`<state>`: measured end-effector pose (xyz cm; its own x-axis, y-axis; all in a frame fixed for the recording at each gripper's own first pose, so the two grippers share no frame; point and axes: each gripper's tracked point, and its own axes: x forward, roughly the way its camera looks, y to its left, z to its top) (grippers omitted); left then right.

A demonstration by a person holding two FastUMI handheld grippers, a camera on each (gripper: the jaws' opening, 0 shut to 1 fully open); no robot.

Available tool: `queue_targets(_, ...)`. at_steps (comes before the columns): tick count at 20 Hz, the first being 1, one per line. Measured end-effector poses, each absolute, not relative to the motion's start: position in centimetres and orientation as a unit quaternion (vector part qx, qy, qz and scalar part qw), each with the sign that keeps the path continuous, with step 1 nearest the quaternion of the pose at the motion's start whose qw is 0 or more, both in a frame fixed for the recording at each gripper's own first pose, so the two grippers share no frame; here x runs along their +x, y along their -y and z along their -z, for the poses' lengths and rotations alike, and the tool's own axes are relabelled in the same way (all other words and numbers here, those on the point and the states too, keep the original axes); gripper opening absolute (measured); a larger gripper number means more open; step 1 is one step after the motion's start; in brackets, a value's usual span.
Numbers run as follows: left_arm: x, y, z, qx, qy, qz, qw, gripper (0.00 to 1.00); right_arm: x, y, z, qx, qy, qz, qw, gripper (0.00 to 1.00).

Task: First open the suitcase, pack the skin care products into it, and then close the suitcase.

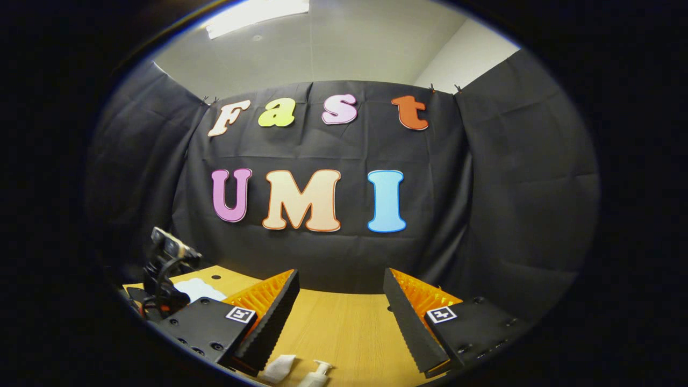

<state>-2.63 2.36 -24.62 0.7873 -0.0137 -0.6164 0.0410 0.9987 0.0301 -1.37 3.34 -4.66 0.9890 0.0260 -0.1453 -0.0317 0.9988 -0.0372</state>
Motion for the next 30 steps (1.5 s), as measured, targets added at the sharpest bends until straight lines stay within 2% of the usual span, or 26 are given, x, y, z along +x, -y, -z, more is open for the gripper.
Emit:
queue_targets(3, -2.8, -2.4, 28.3, 0.015, -0.375, 0.018, 0.927, 0.95, -1.6, -2.9, 5.0, -0.034, -0.082, -0.007, 0.996, 0.99)
queue_targets(12, -2.0, -2.1, 34.7, 0.005, -0.458, 0.039, 0.888, 0.95, -2.2, -1.2, 6.5, -0.056, -0.115, 0.023, 0.992, 0.99)
queue_targets(16, -2.4, -2.0, 35.5, -0.003, -0.48, 0.053, 0.875, 0.86, -2.2, -1.7, 7.0, -0.069, -0.122, 0.016, 0.99, 0.99)
queue_targets(18, -2.1, -2.6, 35.0, -0.006, -0.479, 0.047, 0.876, 0.7, -2.1, -1.9, 7.3, -0.071, -0.124, 0.011, 0.99, 1.0)
queue_targets(19, -2.0, -2.9, 34.8, -0.011, -0.479, 0.044, 0.877, 0.53, -2.0, -2.0, 7.5, -0.07, -0.126, 0.009, 0.99, 1.0)
queue_targets(20, -1.9, -3.1, 34.6, -0.019, -0.479, 0.041, 0.876, 0.46, -2.0, -2.0, 7.6, -0.067, -0.127, 0.007, 0.99, 1.0)
queue_targets(21, -2.0, -3.3, 34.4, -0.024, -0.483, 0.038, 0.875, 0.34, -1.9, -2.1, 7.8, -0.063, -0.129, 0.006, 0.99, 1.0)
queue_targets(22, -1.9, -3.7, 34.4, -0.026, -0.486, 0.033, 0.873, 0.29, -1.8, -2.0, 8.0, -0.06, -0.13, 0.005, 0.99, 1.0)
queue_targets(23, -1.9, -3.9, 34.4, -0.027, -0.487, 0.03, 0.872, 0.19, -1.6, -2.1, 8.1, -0.058, -0.132, 0.004, 0.99, 0.99)
queue_targets(25, -1.9, -3.8, 34.2, -0.03, -0.491, 0.033, 0.87, 0.11, -1.5, -2.1, 8.3, -0.055, -0.133, 0.002, 0.99, 0.99)
queue_targets(30, -1.9, -3.6, 33.9, -0.039, -0.497, 0.057, 0.865, 0.02, -1.3, -2.3, 8.6, -0.052, -0.131, -0.006, 0.99, 0.99)
